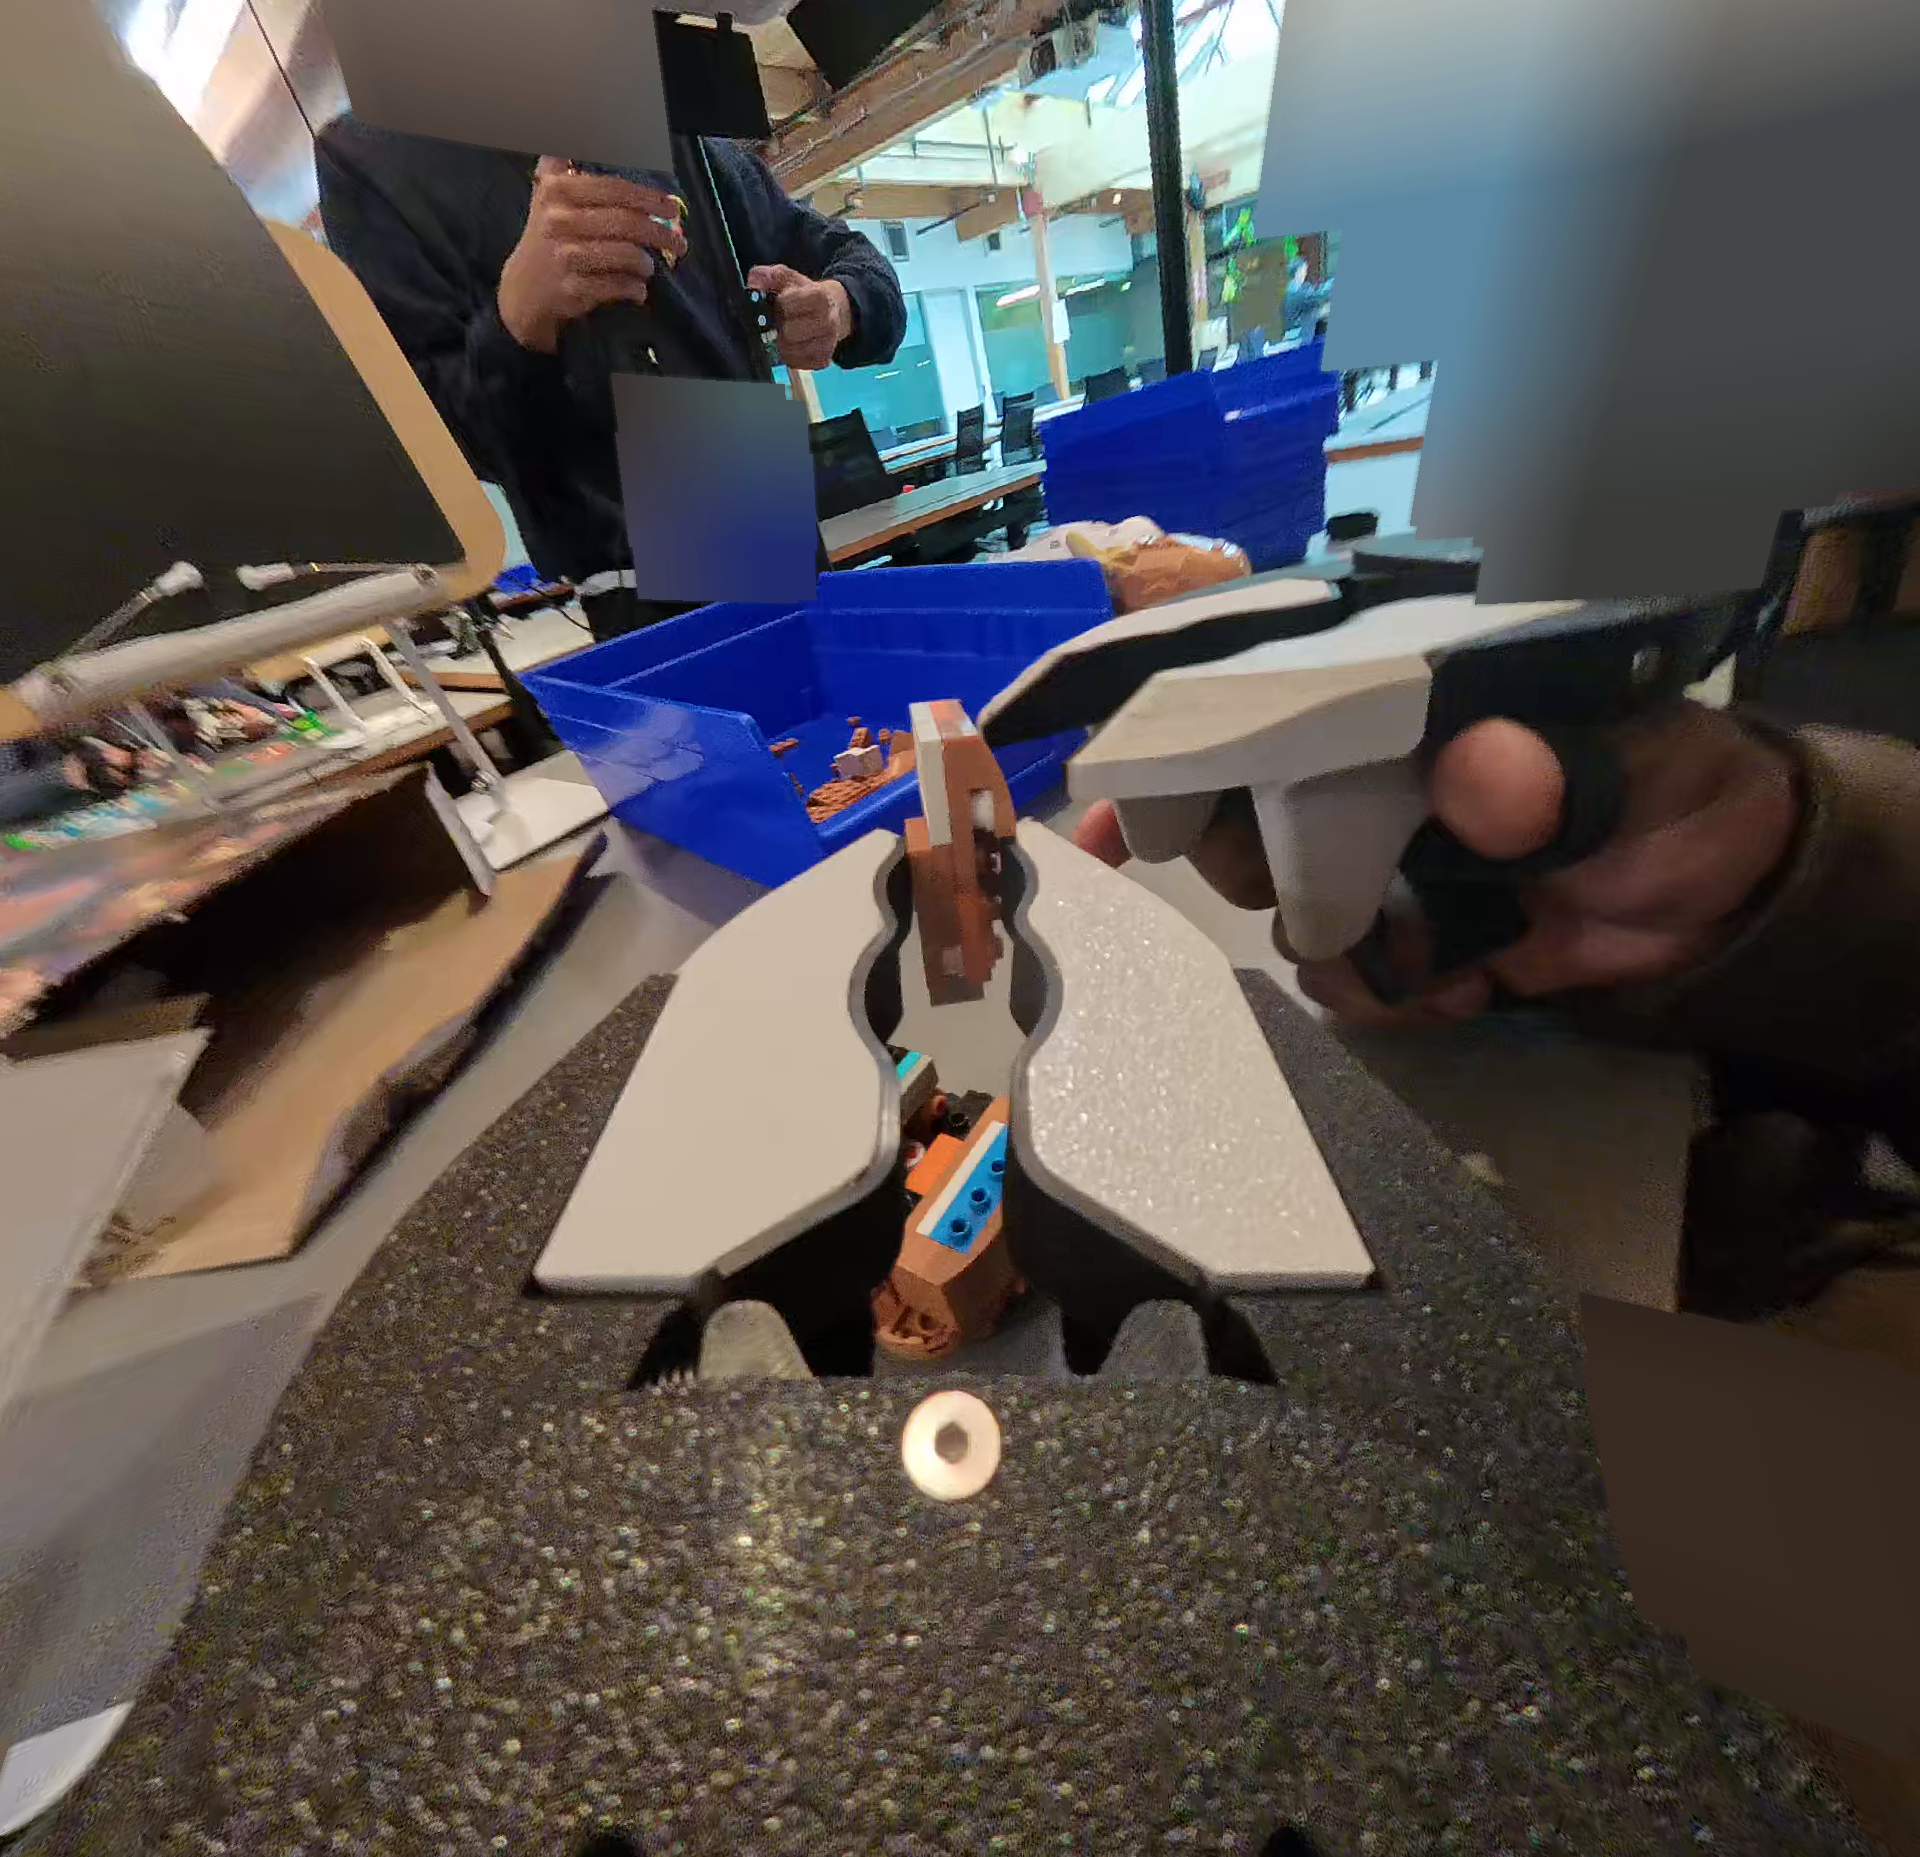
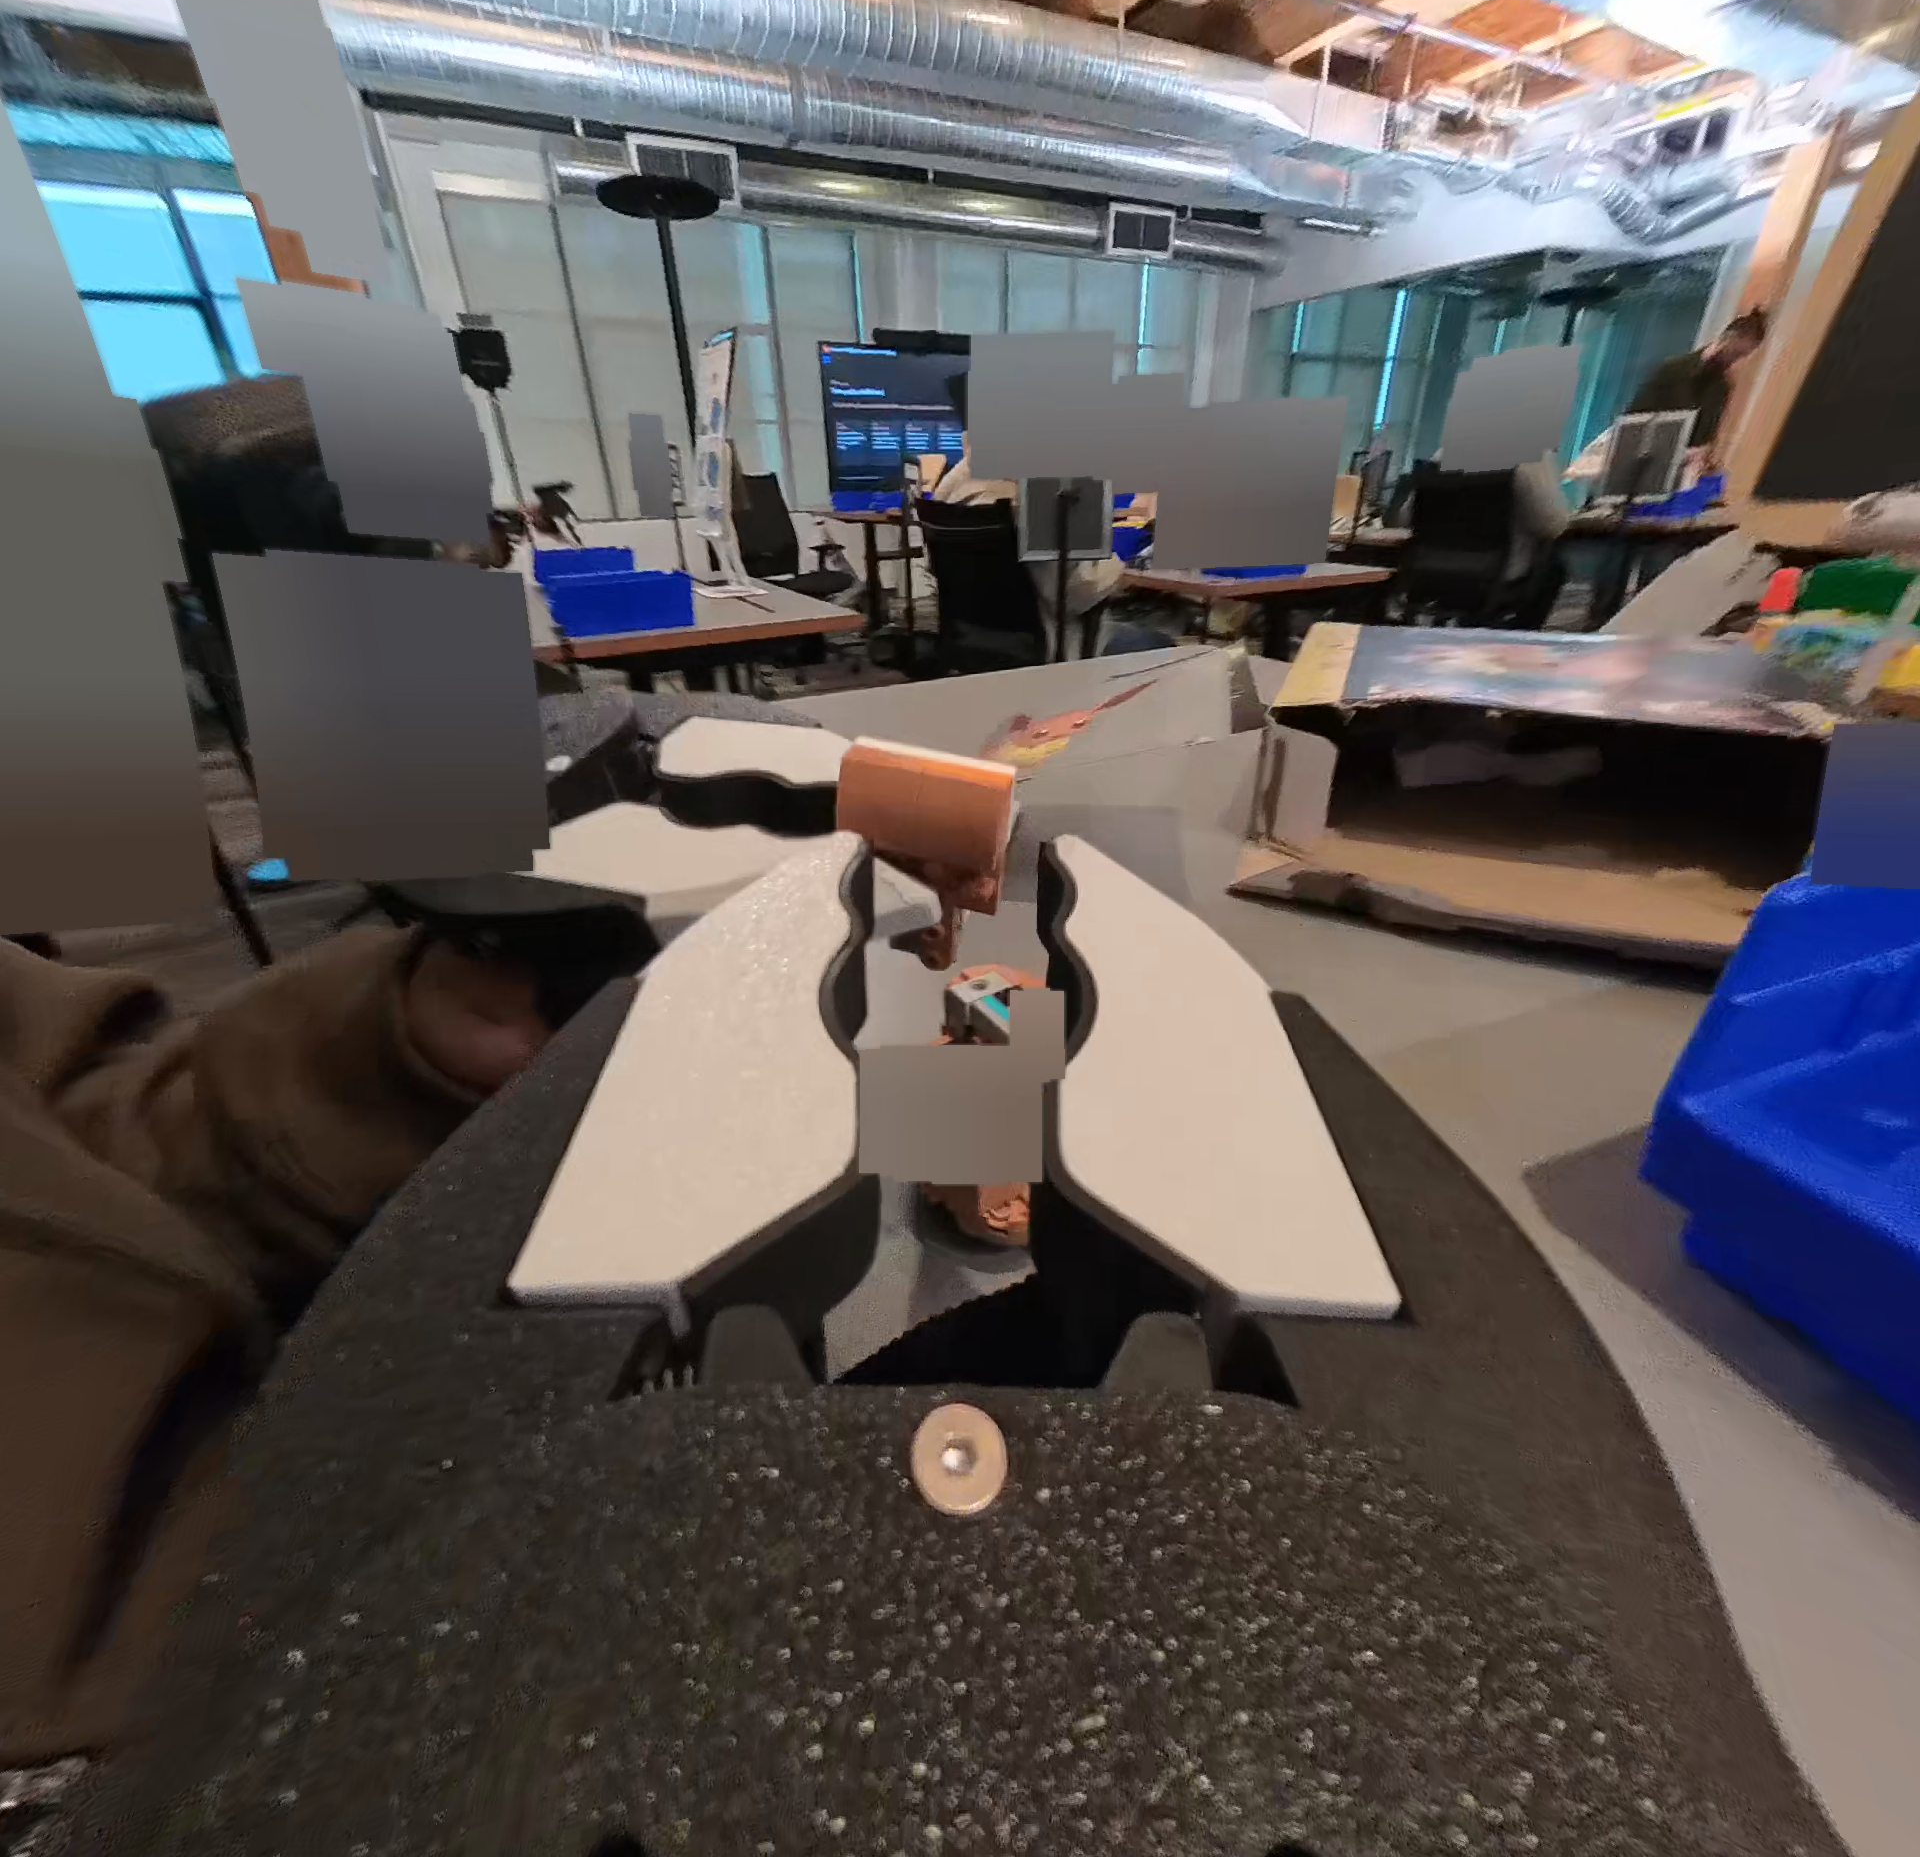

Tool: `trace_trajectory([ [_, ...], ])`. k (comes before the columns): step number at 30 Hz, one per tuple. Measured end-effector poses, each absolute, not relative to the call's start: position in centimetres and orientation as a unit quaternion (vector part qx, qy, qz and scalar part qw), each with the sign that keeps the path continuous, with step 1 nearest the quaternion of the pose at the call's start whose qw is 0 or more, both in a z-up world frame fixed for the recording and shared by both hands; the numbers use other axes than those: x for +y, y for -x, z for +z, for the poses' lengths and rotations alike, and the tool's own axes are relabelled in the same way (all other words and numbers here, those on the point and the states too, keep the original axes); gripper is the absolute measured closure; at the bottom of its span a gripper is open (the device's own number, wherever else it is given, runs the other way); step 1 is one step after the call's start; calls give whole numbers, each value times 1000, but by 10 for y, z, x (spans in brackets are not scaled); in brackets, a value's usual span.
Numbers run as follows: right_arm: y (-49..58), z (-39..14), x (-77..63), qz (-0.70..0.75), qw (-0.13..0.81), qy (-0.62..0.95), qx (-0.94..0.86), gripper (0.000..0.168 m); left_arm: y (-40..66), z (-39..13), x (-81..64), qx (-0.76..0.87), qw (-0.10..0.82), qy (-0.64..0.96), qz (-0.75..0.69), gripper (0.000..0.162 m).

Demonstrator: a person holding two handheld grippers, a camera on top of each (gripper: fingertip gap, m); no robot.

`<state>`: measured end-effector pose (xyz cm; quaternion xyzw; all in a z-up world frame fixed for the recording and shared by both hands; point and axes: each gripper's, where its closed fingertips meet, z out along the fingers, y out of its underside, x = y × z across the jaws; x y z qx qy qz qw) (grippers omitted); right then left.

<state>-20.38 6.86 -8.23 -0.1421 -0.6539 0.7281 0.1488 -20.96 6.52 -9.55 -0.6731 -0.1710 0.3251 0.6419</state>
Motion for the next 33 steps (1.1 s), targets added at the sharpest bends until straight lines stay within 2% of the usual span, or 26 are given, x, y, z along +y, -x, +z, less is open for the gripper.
trace_trajectory([
  [5, 203, -80, 70, 740, 118, 151, -644, 140, 207, -98, 70, -127, 611, 686, 376, 146],
  [9, 202, -80, 70, 739, 127, 147, -644, 141, 204, -98, 72, -132, 635, 684, 334, 146],
  [12, 202, -77, 72, 747, 128, 146, -636, 143, 197, -91, 71, -149, 693, 663, 242, 146],
  [16, 196, -74, 70, 752, 130, 126, -634, 144, 189, -77, 65, -194, 782, 592, 29, 146],
  [20, 188, -73, 66, 751, 143, 98, -637, 145, 190, -66, 58, -255, 820, 492, -142, 146],
  [26, 178, -67, 66, 757, 169, 66, -628, 148, 180, -60, 65, -270, 824, 403, -295, 146],
  [33, 172, -64, 65, 763, 170, 49, -622, 150, 175, -56, 63, -247, 833, 349, -350, 146],
])
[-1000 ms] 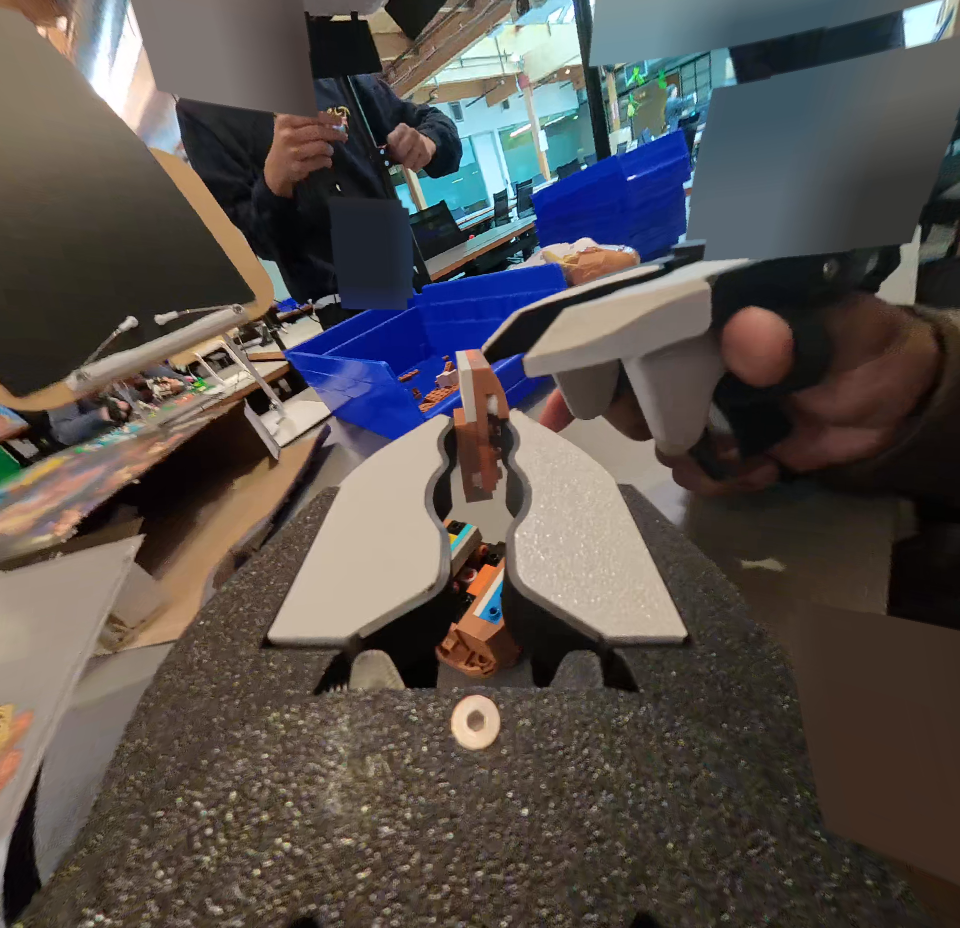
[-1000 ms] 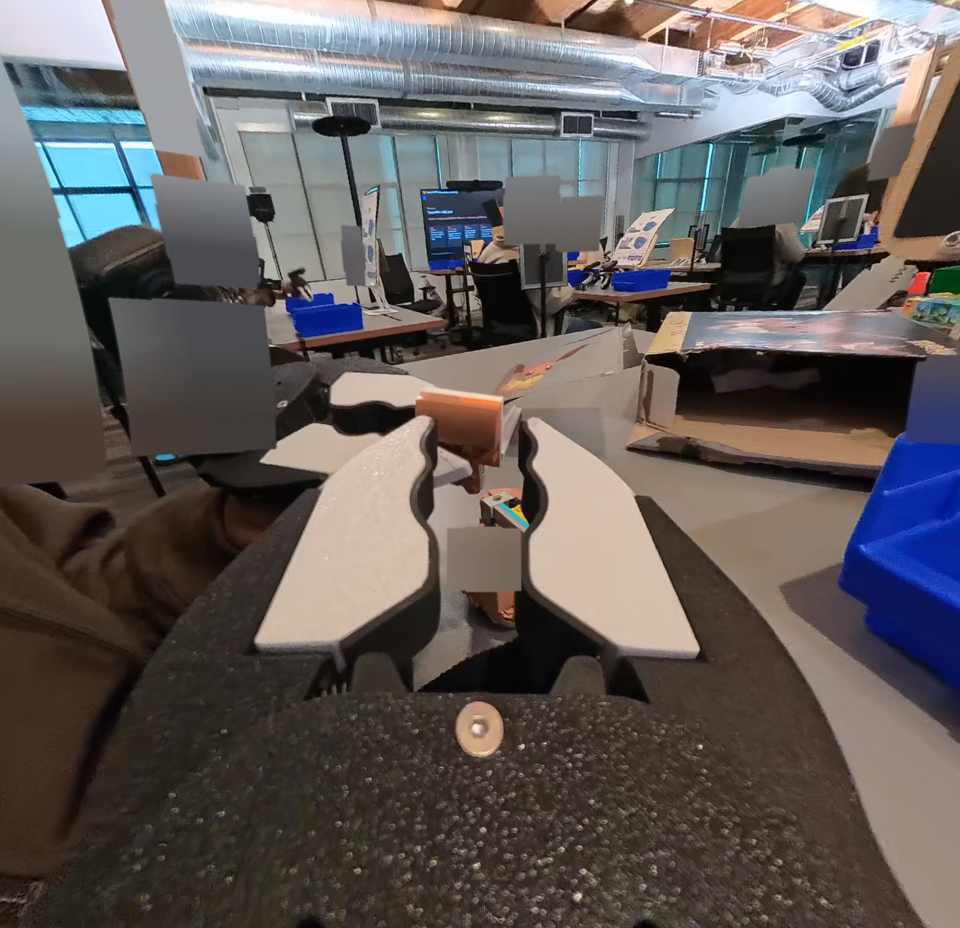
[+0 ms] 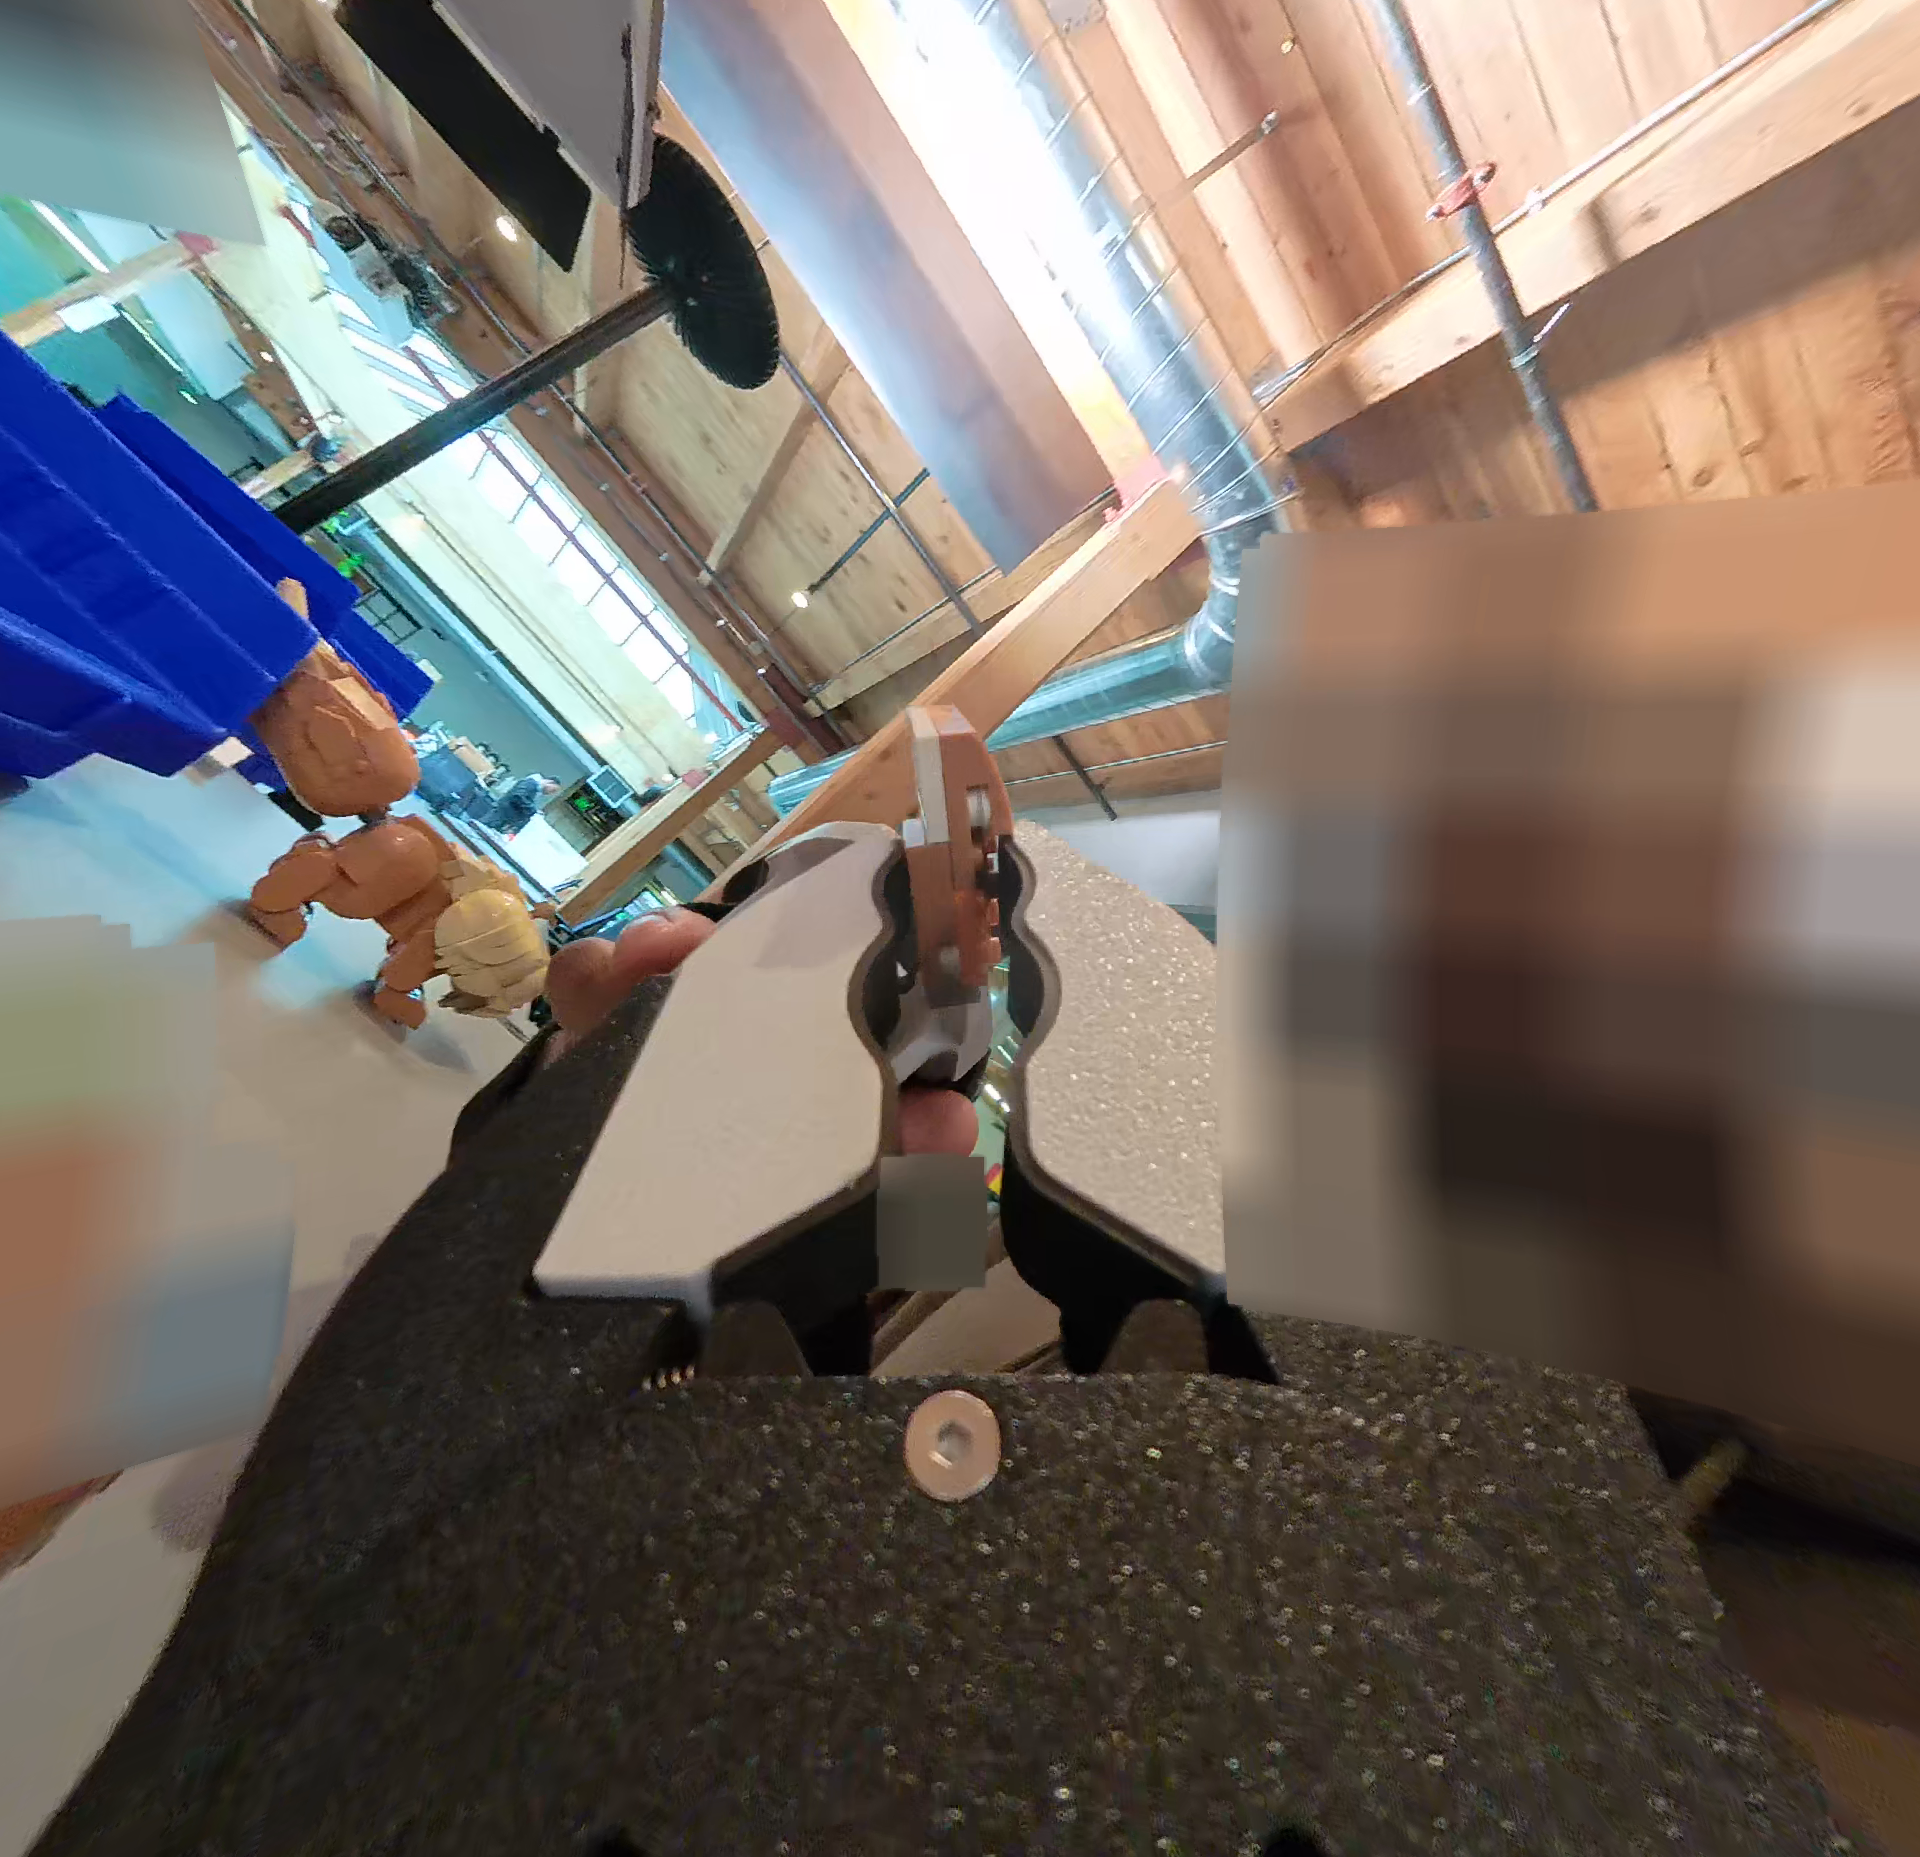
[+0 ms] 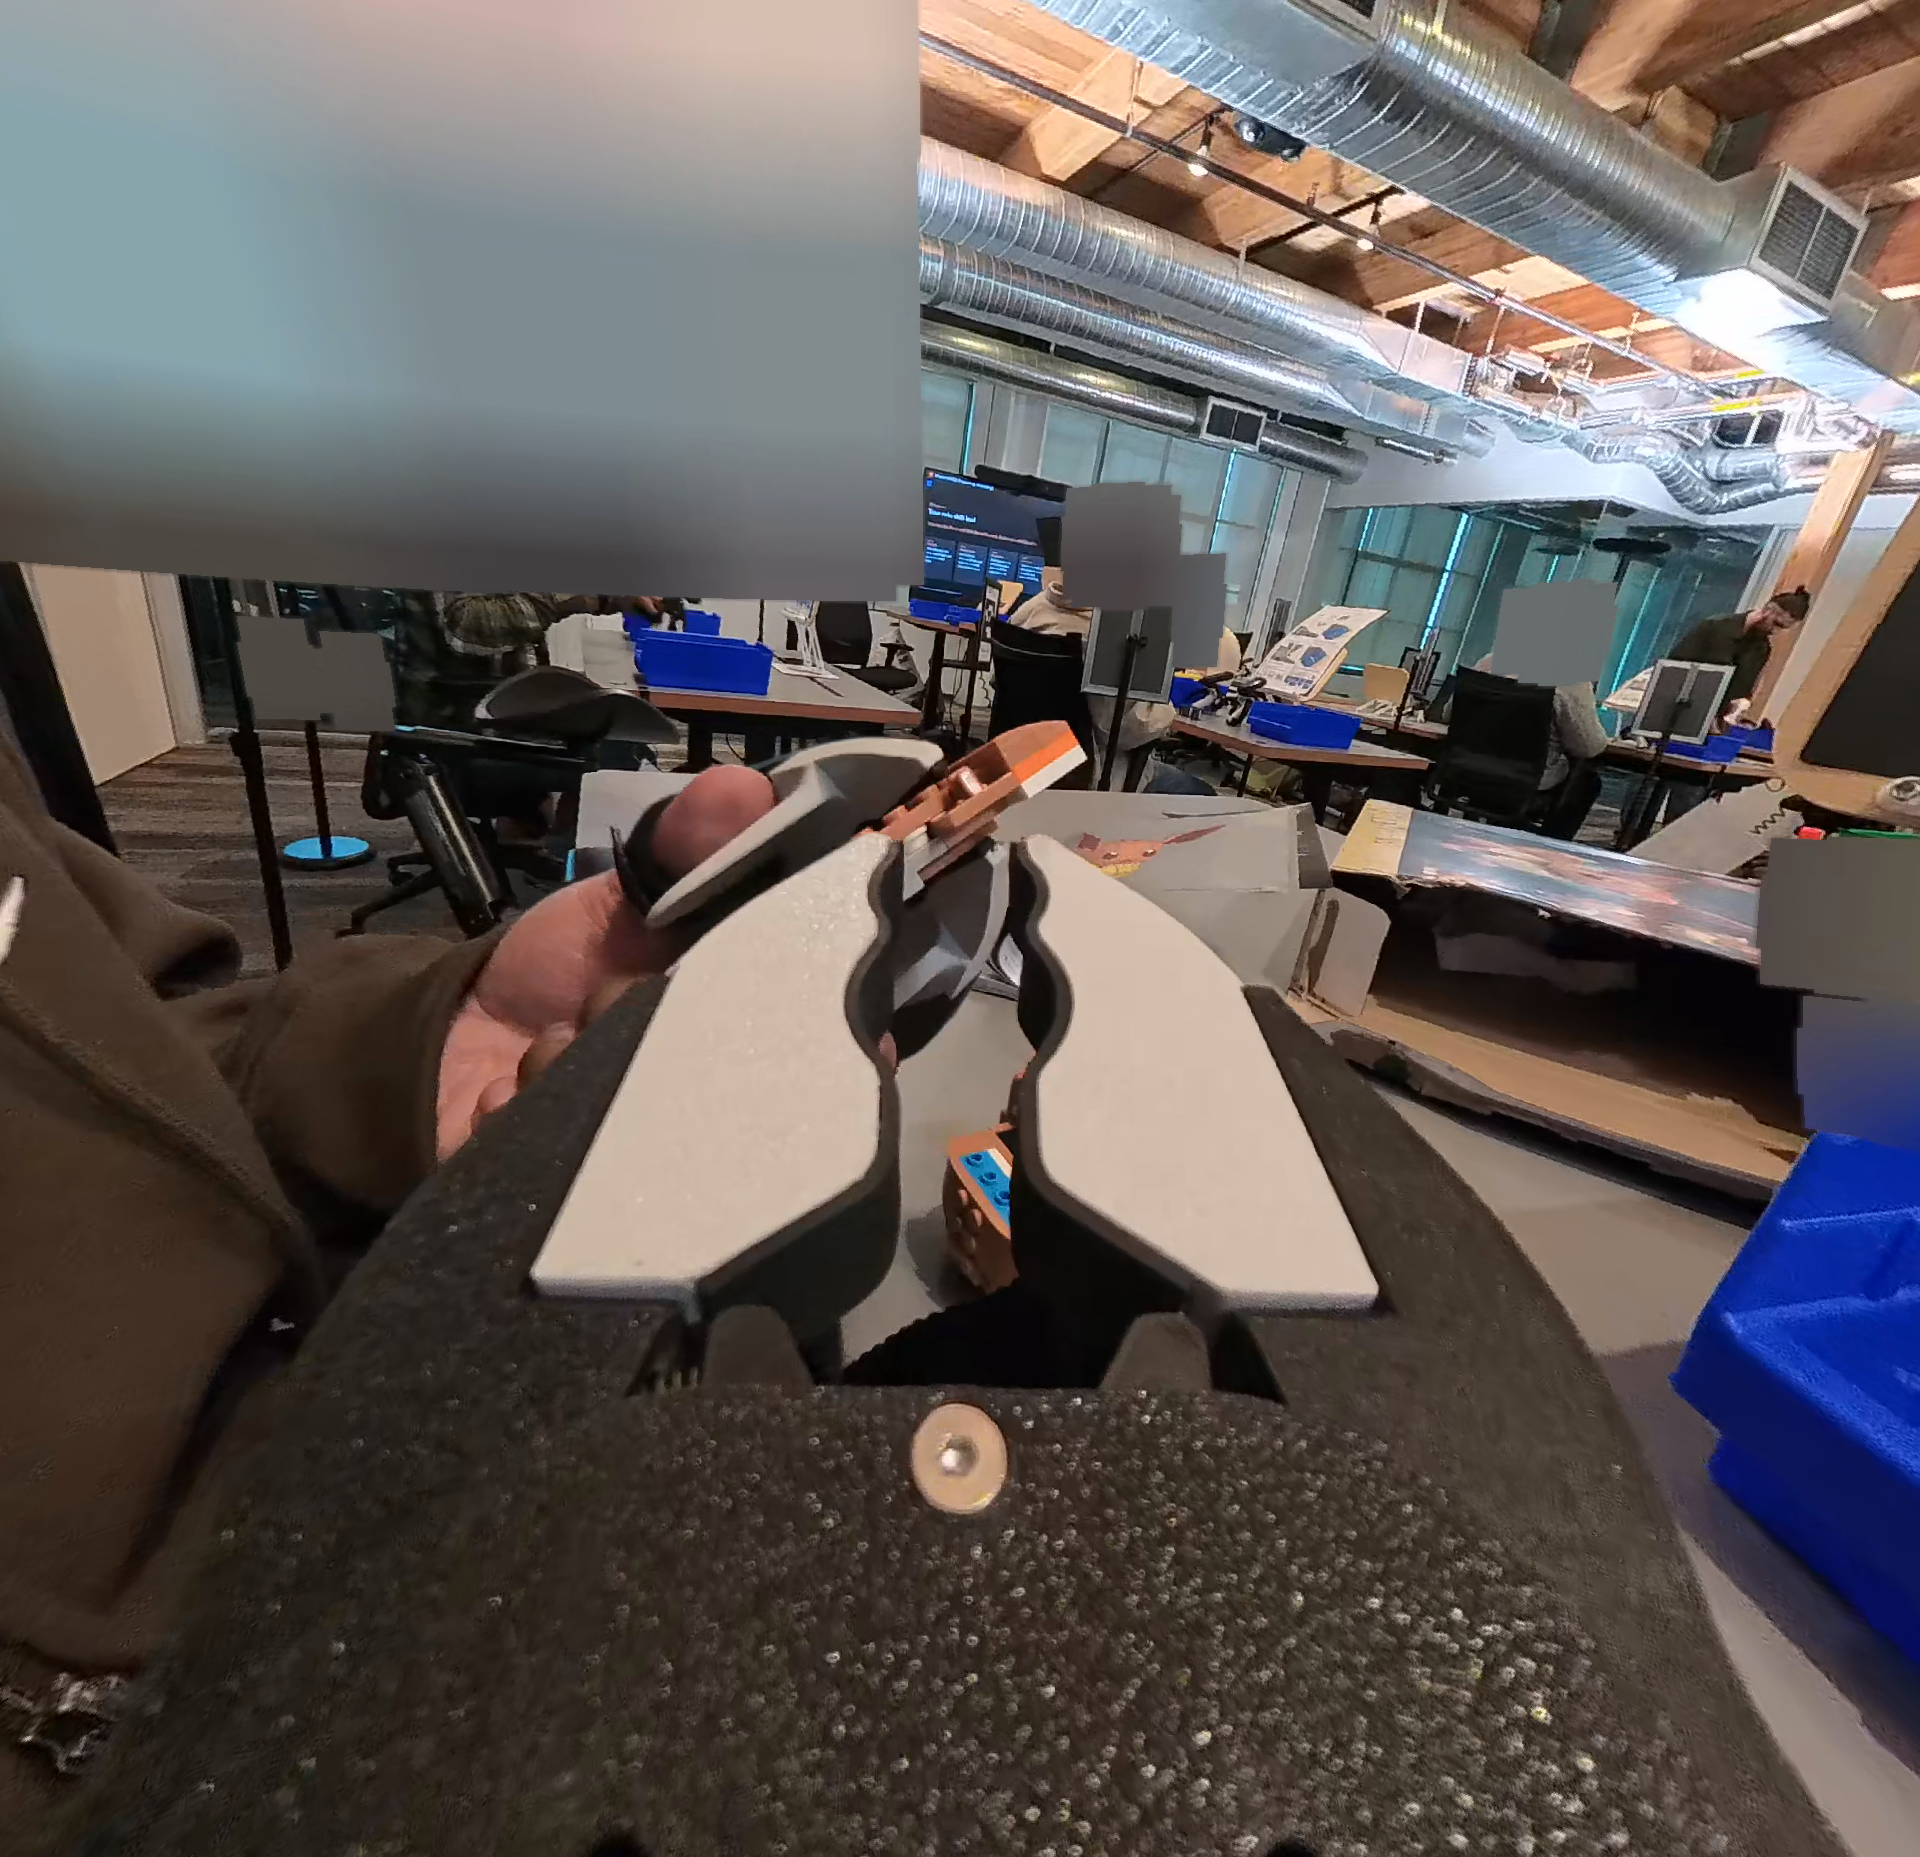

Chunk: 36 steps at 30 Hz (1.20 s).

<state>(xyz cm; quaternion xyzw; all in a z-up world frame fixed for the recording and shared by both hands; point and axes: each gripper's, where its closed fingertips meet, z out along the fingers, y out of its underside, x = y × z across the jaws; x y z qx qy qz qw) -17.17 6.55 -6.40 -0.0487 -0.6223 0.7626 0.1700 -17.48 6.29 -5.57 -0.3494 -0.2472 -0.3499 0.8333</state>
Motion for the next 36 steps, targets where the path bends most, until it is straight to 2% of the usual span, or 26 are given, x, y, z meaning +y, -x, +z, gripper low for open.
trace_trajectory([
  [17, 167, -62, 67, 788, 46, 72, -610, 161, 168, -61, 70, -222, 833, 365, -352, 146],
  [27, 169, -66, 63, 768, 122, 62, -625, 160, 176, -52, 50, -211, 865, 290, -352, 146],
  [36, 164, -71, 55, 729, 240, 14, -641, 151, 174, -51, 52, -208, 866, 283, -354, 146],
])
